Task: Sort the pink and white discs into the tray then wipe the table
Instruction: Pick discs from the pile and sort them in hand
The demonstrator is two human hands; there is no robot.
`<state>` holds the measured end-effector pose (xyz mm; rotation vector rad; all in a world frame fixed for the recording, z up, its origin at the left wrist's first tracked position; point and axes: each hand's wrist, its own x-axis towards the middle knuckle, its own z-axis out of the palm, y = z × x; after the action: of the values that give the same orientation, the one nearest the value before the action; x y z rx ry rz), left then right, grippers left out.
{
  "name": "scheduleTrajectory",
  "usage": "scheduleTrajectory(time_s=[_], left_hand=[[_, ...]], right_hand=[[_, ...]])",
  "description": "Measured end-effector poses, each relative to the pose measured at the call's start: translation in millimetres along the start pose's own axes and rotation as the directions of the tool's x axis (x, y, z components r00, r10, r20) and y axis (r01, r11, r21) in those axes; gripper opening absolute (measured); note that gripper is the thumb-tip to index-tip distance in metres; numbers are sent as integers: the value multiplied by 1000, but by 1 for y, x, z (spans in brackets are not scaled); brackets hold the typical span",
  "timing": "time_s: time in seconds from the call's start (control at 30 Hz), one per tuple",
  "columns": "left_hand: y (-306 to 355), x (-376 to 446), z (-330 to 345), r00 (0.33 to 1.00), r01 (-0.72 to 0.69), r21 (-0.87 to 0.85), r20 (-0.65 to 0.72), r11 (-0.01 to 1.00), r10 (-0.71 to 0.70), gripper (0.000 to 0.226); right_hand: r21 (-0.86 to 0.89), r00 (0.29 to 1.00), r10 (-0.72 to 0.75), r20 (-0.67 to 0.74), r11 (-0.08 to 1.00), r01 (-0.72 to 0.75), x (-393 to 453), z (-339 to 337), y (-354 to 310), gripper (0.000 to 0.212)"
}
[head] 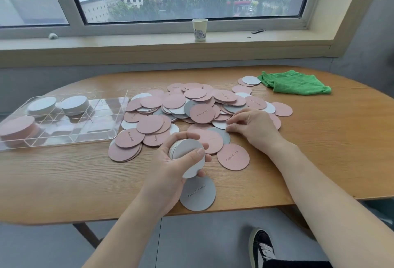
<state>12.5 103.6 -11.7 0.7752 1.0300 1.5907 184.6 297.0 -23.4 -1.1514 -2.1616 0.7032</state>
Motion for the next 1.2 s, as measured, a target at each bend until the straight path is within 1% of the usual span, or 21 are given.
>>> scheduleTrajectory(time_s=[0.2, 0.3, 0.37, 0.5, 0.6, 0.7, 0.77, 0.87, 1.03, 1.13, 1.2], left_hand=[[-1, 0, -1, 1000, -5, 2, 0, 1000, 5, 29], [-1, 0, 0, 1000, 0, -4, -2, 1000, 0, 30], [0, -1, 1, 1000, 5, -8, -9, 1000, -5, 31], [1, 0, 2, 1000, 8, -10, -20, 1000, -9, 32], [1, 1, 2, 999, 9, -27, -35, 1000, -10, 36], [1, 2, 3, 998, -6, -43, -55, 999, 3, 43], [1, 2, 4, 997, -20, -44, -72, 999, 17, 47], [0, 2, 4, 994, -58, -37, -90, 998, 55, 60], [-2, 2, 3, 992, -88, -68, -94, 994, 81, 81], [-3, 2, 2, 994, -91, -91, -73, 992, 84, 86], [-3, 2, 2, 995, -82, -86, -62, 993, 76, 84]], right_hand=[[-103, 992, -123, -29, 988, 119, -4, 5, 2, 11], [-135, 976, -196, -92, 974, 183, -4, 5, 3, 11], [-138, 951, -264, -163, 960, 243, -4, 5, 1, 11], [-145, 869, -380, -317, 925, 352, -9, 5, -4, 8], [-83, 830, -368, -419, 926, 368, -25, 4, -17, 7], [-43, 806, -351, -477, 925, 377, -48, 7, -35, 8], [16, 805, -335, -489, 920, 392, -64, 13, -47, 8], [102, 813, -340, -473, 895, 434, -84, 24, -66, 7], [277, 862, -340, -376, 847, 455, -97, 48, -80, 6], [307, 866, -347, -361, 832, 461, -100, 60, -85, 7], [294, 875, -358, -326, 841, 454, -99, 64, -86, 7]])
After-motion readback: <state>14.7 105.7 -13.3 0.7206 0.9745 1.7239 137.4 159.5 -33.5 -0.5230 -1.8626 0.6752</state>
